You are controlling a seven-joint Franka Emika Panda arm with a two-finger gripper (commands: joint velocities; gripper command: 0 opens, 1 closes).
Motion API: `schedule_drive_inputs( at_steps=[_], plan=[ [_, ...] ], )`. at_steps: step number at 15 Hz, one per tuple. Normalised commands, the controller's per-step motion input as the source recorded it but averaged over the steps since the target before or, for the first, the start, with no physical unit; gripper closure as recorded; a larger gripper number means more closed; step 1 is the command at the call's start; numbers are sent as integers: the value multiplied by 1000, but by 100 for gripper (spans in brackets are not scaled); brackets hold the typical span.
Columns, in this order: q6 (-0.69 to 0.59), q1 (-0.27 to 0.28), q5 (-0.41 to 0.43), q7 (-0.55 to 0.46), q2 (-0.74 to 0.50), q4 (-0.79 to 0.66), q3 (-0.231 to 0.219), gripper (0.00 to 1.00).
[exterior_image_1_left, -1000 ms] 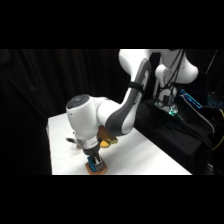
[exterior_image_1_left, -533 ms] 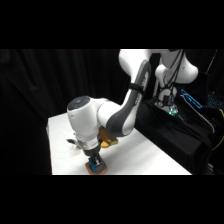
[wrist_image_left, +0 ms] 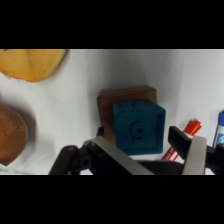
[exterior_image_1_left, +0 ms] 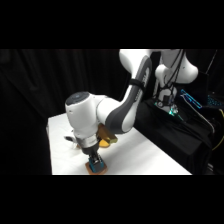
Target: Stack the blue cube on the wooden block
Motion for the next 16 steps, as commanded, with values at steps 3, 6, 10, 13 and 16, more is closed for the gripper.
schedule_drive_inputs(
  at_steps=[3, 6, 10, 13, 16],
  plan=[
    [-139, 8, 39, -73, -316, -119, -4, 0],
    [-338, -3, 37, -109, -366, -132, 16, 0],
    [-385, 3, 11, -114, -376, -154, 29, 0],
    [-289, -19, 20, -128, -363, -174, 47, 0],
    [-242, -29, 17, -75, -345, -169, 30, 0]
  ],
)
